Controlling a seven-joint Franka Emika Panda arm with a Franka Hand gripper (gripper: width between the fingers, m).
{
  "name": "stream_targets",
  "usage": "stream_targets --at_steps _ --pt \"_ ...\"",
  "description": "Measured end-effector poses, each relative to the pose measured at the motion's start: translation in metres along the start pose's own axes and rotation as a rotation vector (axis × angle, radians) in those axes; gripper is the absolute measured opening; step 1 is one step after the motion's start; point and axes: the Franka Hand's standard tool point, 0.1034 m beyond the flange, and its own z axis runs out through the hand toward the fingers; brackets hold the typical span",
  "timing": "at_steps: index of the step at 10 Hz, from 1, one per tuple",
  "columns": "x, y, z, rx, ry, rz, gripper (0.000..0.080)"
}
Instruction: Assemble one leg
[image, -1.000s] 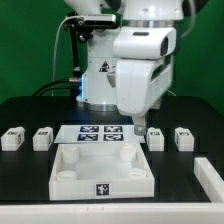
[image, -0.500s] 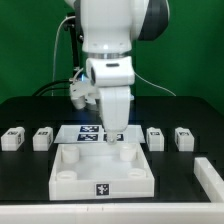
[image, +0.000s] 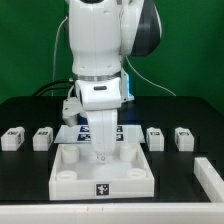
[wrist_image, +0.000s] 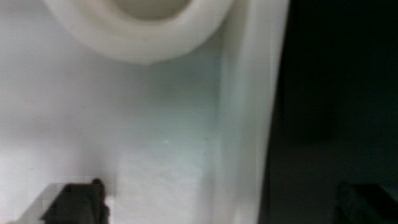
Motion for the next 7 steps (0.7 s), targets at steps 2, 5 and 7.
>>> stream_targets --at_steps 2,5,7 --pt "-0.0003 -0.0003 0.0004 0.001 0.0 0.001 0.0376" --pt "-0.0005 -0.0005 0.0007 0.001 0.0 0.002 0.0175" --pt "-0.001 0.0015 -0.0005 -0.007 -0.001 0.002 0.0063"
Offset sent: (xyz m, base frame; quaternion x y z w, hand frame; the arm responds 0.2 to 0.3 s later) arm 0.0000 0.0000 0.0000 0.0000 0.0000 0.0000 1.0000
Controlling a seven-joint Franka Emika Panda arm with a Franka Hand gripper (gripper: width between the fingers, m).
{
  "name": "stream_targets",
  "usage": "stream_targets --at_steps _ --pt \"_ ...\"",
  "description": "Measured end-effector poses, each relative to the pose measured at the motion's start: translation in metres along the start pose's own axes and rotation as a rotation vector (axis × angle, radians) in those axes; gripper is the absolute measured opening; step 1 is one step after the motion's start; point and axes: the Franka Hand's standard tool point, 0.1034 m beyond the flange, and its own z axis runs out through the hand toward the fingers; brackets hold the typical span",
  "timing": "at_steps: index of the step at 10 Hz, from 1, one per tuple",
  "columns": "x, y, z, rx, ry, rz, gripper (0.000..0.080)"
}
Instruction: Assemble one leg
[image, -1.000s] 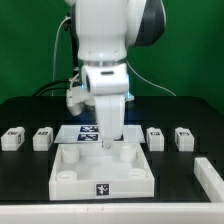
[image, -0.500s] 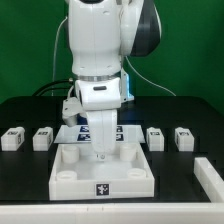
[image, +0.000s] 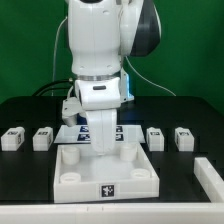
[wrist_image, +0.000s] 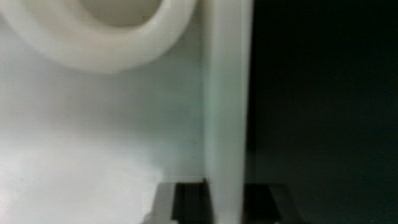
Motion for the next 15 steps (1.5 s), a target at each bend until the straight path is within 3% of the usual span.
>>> stream_targets --at_steps 5,11,15 --pt "0.002 0.003 0.0 -0.007 0.0 0.007 0.0063" --pt "0.065 0.055 -0.002 -0.062 0.041 0.057 0.0064" --pt "0.089 0.061 -0.002 -0.069 0.055 0.077 0.0064"
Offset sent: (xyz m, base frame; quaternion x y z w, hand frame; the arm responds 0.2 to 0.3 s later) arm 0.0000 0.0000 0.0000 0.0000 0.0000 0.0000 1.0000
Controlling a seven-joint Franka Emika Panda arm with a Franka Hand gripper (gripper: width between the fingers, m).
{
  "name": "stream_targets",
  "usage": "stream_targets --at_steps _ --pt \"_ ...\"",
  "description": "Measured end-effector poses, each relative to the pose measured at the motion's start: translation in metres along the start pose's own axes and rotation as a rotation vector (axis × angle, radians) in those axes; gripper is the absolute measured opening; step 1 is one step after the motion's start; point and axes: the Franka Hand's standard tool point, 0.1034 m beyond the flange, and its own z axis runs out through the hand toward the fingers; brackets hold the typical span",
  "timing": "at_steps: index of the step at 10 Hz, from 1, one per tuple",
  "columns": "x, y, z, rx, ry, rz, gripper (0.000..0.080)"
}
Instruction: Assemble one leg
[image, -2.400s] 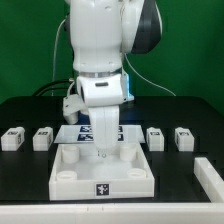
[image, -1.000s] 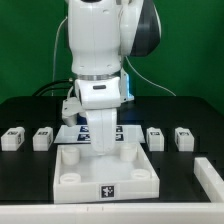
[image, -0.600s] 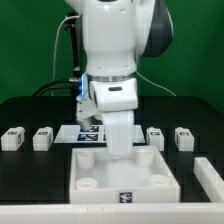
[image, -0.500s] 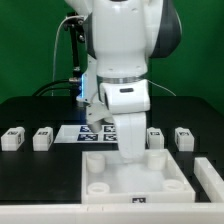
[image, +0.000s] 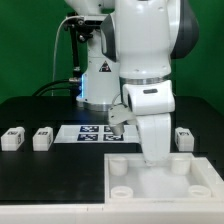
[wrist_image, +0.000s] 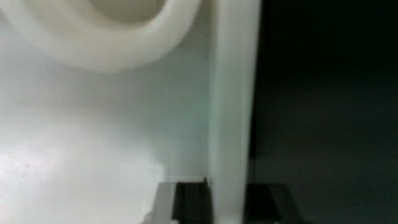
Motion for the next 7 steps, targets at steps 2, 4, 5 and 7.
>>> stream_targets --at_steps 2,4,5,7 --pt "0.0009 0.0013 0.0008 -0.023 0.005 0.012 0.0064" --pt "0.0001 0.0015 0.0008 -0.023 0.005 0.014 0.0139" --pt "-0.0002 0.0015 0.0008 -0.023 0.005 0.014 0.0275" --pt "-0.0006 0.0015 0.0008 -0.023 0.005 0.015 0.0456"
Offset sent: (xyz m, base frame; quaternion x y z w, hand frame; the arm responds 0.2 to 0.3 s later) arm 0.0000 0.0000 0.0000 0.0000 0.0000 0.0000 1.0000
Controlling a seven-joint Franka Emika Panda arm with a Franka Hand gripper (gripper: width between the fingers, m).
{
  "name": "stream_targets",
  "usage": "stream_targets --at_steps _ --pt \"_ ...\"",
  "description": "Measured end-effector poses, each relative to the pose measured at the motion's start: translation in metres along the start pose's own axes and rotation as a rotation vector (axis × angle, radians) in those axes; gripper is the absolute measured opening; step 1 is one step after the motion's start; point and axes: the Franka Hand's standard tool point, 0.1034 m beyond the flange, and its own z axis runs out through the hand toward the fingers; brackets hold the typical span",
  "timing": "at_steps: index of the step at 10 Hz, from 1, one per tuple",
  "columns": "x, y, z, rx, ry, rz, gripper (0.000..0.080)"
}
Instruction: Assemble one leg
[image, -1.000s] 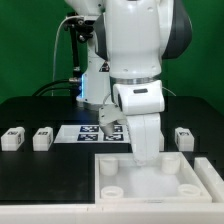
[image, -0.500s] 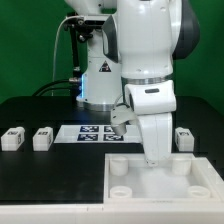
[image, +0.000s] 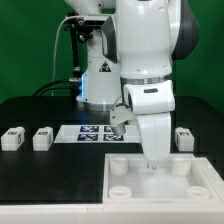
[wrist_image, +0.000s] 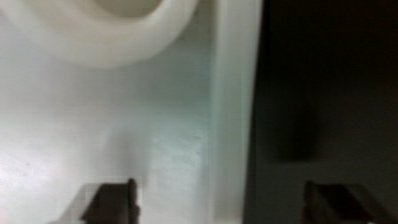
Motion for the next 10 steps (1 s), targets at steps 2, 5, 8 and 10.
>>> stream_targets --at_steps 2,5,8,10 --pt "0.0 0.0 0.0 0.0 0.0 0.001 0.0634" --pt "-0.001 0.0 0.0 0.0 0.0 0.001 0.0645" --pt "0.003 -0.004 -0.015 -0.016 -0.005 0.068 0.0648" --pt "0.024 -0.017 -0.035 -0.033 -0.008 0.189 0.0648"
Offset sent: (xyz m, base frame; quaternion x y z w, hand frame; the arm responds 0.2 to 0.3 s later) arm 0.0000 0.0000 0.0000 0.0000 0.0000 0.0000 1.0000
